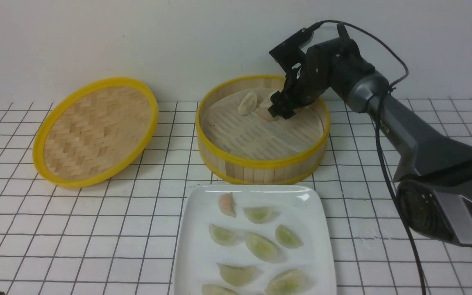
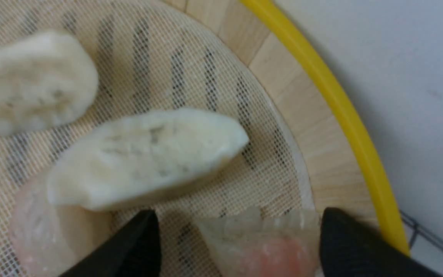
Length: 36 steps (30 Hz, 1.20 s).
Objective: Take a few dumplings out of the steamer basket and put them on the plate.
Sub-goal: Use the right arm to grab a dumpling from inside the steamer
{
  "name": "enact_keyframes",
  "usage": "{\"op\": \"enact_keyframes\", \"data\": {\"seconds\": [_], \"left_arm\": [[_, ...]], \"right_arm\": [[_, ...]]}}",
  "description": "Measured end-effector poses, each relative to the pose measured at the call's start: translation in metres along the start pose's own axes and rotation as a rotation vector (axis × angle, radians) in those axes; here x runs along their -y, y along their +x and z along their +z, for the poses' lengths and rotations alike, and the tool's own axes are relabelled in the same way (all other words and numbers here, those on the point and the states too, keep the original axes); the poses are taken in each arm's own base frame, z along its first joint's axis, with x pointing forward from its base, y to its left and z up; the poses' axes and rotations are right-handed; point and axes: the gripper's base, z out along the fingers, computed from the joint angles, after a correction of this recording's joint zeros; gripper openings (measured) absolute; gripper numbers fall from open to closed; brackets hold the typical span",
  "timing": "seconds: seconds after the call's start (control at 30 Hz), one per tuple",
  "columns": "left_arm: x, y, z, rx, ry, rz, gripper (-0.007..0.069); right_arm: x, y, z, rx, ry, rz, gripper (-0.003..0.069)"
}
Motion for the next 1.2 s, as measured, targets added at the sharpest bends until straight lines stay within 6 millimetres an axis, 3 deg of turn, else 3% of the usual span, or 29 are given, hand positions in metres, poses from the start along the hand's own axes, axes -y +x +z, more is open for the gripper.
{"op": "enact_keyframes", "data": {"seconds": [0.27, 0.33, 0.5, 0.57, 0.73, 0.97, 1.03, 1.13, 1.2], "left_arm": [[0.0, 0.0, 0.0, 0.0, 0.0, 0.0, -0.0006], [0.0, 0.0, 0.0, 0.0, 0.0, 0.0, -0.0006], [0.0, 0.0, 0.0, 0.0, 0.0, 0.0, -0.0006], [0.0, 0.0, 0.0, 0.0, 0.0, 0.0, -0.0006], [0.0, 0.0, 0.0, 0.0, 0.0, 0.0, -0.0006], [0.0, 0.0, 0.0, 0.0, 0.0, 0.0, -0.0006], [0.0, 0.0, 0.0, 0.0, 0.0, 0.0, -0.0006], [0.0, 0.0, 0.0, 0.0, 0.0, 0.0, -0.0006], [0.0, 0.0, 0.0, 0.0, 0.0, 0.0, -0.0006]], "right_arm": [[-0.003, 0.001, -0.013, -0.061, -0.143, 0.05, 0.0398], [-0.008, -0.007, -0.029, -0.06, -0.227, 0.084, 0.0359], [-0.004, -0.034, -0.067, 0.059, -0.22, 0.097, 0.0332], [-0.003, -0.035, -0.069, 0.063, -0.21, 0.093, 0.0331], [-0.005, -0.026, -0.054, 0.036, -0.21, 0.044, 0.0354], [-0.013, 0.0, -0.01, -0.036, -0.208, -0.011, 0.048], [-0.012, 0.001, -0.006, -0.037, -0.188, -0.021, 0.0492], [-0.011, 0.003, -0.004, -0.039, -0.174, -0.008, 0.0465], [-0.013, 0.003, -0.004, -0.048, -0.181, 0.032, 0.0351]]}}
